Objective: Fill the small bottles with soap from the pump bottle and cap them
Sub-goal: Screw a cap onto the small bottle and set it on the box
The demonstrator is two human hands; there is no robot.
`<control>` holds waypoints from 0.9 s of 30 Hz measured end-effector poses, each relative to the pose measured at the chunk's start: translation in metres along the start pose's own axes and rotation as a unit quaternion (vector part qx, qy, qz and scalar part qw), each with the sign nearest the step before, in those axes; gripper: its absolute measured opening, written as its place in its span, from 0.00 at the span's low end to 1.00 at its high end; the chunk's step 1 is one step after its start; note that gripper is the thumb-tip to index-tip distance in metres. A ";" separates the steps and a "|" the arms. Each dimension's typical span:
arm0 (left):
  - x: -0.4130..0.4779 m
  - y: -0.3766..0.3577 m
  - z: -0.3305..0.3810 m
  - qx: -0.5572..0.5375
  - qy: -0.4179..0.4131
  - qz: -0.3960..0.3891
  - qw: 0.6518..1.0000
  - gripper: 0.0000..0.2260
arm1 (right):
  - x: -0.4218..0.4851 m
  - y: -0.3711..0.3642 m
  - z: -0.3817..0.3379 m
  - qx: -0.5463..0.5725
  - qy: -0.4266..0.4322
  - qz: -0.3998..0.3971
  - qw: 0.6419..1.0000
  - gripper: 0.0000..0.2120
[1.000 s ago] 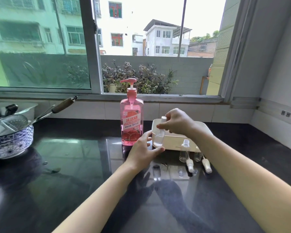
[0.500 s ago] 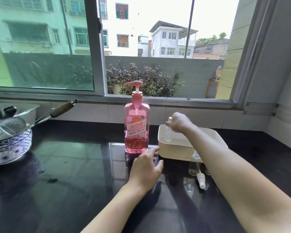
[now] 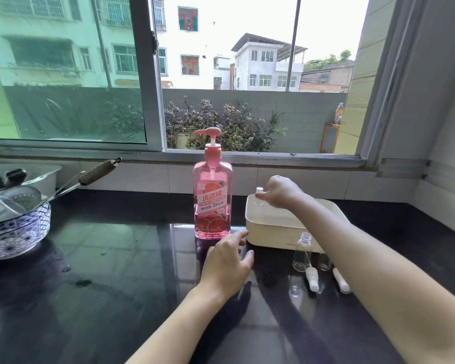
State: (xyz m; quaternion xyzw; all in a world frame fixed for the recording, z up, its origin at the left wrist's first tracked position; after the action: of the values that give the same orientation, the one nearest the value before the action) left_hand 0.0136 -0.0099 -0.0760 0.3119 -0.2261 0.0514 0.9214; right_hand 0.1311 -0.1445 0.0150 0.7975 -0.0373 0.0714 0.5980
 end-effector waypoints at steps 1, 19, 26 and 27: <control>0.000 0.000 0.001 -0.001 -0.003 0.000 1.000 0.20 | -0.005 0.006 0.001 -0.002 0.012 0.009 1.000 0.17; -0.024 0.009 0.007 0.002 0.022 -0.002 1.000 0.19 | -0.110 0.011 0.029 -0.167 0.030 0.011 0.985 0.15; -0.023 0.008 0.007 -0.001 0.011 0.000 1.000 0.19 | -0.112 -0.005 0.029 -0.164 0.021 0.005 0.986 0.12; -0.023 0.008 0.007 -0.001 0.008 -0.001 1.000 0.19 | -0.112 -0.005 0.029 -0.158 0.022 0.004 0.987 0.13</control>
State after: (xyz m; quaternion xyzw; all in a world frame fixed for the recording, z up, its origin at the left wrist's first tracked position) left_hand -0.0116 -0.0065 -0.0774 0.3107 -0.2181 0.0531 0.9236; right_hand 0.0236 -0.1734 -0.0158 0.6909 -0.0383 0.0842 0.7170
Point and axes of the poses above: each hand's wrist, its own x-axis towards the middle knuckle, its own y-axis out of the back of the hand, z = x × y, the point moved 3 cm from there along x, towards the middle knuckle, and after that the axes turned 5 degrees about -x, right-handed, at the moved point
